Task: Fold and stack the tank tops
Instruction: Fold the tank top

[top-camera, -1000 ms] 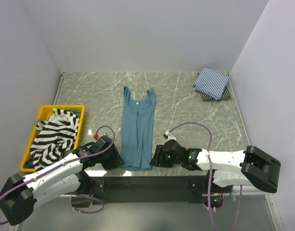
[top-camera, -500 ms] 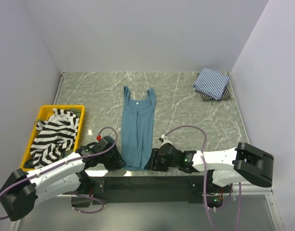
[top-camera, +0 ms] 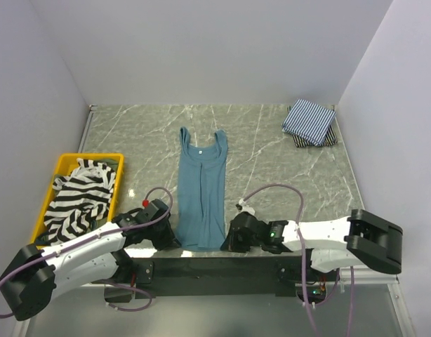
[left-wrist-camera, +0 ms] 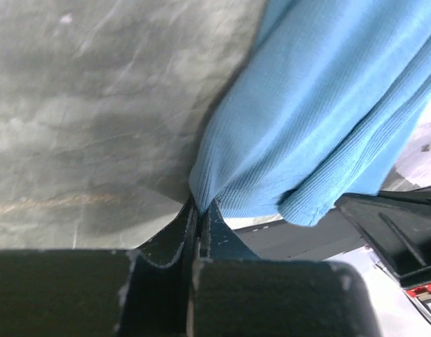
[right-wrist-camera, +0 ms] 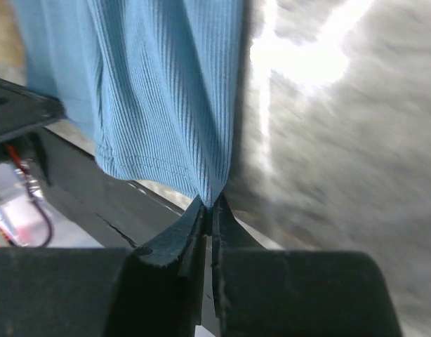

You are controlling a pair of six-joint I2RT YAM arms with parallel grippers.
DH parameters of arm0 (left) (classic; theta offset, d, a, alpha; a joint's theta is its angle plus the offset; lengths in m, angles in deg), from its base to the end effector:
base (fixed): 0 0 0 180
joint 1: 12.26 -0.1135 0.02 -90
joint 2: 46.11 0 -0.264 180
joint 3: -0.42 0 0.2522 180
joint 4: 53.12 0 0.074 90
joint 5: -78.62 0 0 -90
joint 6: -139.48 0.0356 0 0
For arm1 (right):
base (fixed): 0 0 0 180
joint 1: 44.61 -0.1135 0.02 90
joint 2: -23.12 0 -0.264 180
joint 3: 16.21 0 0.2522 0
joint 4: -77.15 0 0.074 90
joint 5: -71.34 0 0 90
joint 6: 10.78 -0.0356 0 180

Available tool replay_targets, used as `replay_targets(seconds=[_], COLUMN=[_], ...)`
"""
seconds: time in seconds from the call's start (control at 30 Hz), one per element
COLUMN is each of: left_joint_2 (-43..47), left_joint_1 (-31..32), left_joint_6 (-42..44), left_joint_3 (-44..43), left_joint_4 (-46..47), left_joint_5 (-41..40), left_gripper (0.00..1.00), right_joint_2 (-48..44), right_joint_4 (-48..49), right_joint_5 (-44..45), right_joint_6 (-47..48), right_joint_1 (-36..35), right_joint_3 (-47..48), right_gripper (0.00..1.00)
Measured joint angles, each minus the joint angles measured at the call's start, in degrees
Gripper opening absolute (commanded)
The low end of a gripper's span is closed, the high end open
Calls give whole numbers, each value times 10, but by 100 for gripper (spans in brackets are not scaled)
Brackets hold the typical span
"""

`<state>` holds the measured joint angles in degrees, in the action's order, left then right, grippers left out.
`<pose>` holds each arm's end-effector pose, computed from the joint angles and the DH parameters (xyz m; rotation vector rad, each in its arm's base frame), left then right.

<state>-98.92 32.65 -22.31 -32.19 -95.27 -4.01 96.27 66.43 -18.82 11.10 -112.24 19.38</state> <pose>0.1015 -0.1076 0.1399 -0.6320 2.8431 -0.7085 0.0822 0.2001 0.1306 0.0101 2.7106 0.9583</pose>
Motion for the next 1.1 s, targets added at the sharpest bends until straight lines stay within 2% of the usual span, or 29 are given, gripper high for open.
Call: replay_targets(seconds=[0.17, 0.3, 0.43, 0.6, 0.7, 0.87, 1.1], left_joint_2=[21, 45, 50, 44, 24, -29, -129], left_joint_1=[12, 61, 111, 121, 97, -8, -83], left_joint_6=[-8, -30, -59, -64, -49, -1, 57], left_joint_3=[0, 0, -17, -79, -125, -152, -210], left_joint_4=[-39, -80, -114, -157, -156, -110, -49], left_joint_5=[3, 3, -2, -33, -52, -58, -60], left_gripper=[1, 1, 1, 0, 1, 1, 1], right_joint_2=[-54, -82, -78, -78, -78, -63, 31], right_joint_4=[-89, -144, -198, -252, -273, -271, -250], right_joint_5=[30, 47, 64, 96, 114, 132, 145], right_joint_6=[-2, -12, -19, -13, 11, 72, 172], right_joint_1=[-23, -60, -100, -109, -81, 5, 111], right_joint_3=[-1, 2, 37, 97, 129, 170, 252], right_gripper=[0, 0, 0, 0, 0, 0, 0])
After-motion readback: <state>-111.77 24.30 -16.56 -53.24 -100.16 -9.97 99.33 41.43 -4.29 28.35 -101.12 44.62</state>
